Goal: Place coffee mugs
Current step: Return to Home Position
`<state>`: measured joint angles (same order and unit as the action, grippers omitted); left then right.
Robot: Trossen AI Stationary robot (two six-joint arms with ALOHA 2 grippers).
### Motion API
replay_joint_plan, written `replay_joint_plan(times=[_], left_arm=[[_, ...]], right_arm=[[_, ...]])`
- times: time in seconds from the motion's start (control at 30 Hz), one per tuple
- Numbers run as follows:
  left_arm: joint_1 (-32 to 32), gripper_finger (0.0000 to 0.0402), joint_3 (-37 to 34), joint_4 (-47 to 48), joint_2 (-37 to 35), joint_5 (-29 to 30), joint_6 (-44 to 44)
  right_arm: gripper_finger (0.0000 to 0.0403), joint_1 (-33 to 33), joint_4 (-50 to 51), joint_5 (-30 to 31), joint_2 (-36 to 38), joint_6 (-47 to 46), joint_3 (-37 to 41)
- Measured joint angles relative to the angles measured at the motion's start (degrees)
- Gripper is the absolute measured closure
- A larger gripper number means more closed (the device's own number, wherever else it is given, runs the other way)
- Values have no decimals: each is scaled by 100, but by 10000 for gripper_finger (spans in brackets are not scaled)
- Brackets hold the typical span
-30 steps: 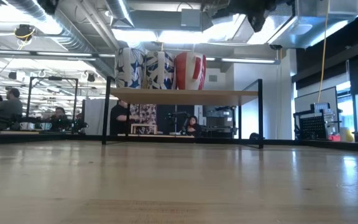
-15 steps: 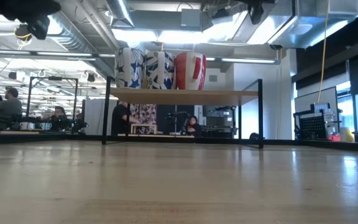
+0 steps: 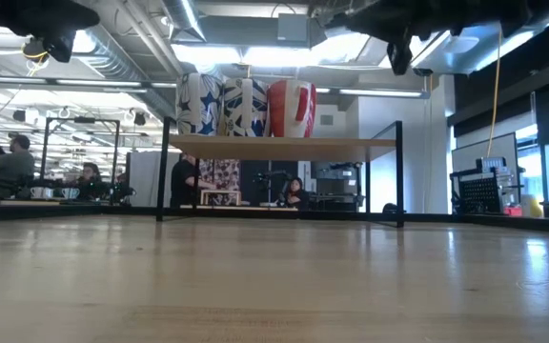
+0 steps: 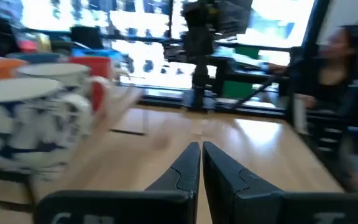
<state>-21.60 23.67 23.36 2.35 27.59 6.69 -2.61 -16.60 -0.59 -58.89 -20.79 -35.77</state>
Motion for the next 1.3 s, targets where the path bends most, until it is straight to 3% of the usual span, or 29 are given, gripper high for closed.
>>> replay_joint_plan(times=[0.13,0.33,0.57,1.0,1.3], left_arm=[[1,388,-43,-27,0,498,-304],[-2,388,-281,-135,-64,-685,-739],[1,388,-567,-388,-109,-656,-696],[1,388,-560,-244,-219,-676,-485],[-1,388,-560,-425,-219,-1609,-750]], right_arm=[[393,-2,-90,123,2,318,-2],[393,-2,-209,-51,87,553,198],[393,-3,-906,60,390,303,1080],[393,-4,-789,442,2454,126,2321],[393,-2,-587,147,3676,154,2994]])
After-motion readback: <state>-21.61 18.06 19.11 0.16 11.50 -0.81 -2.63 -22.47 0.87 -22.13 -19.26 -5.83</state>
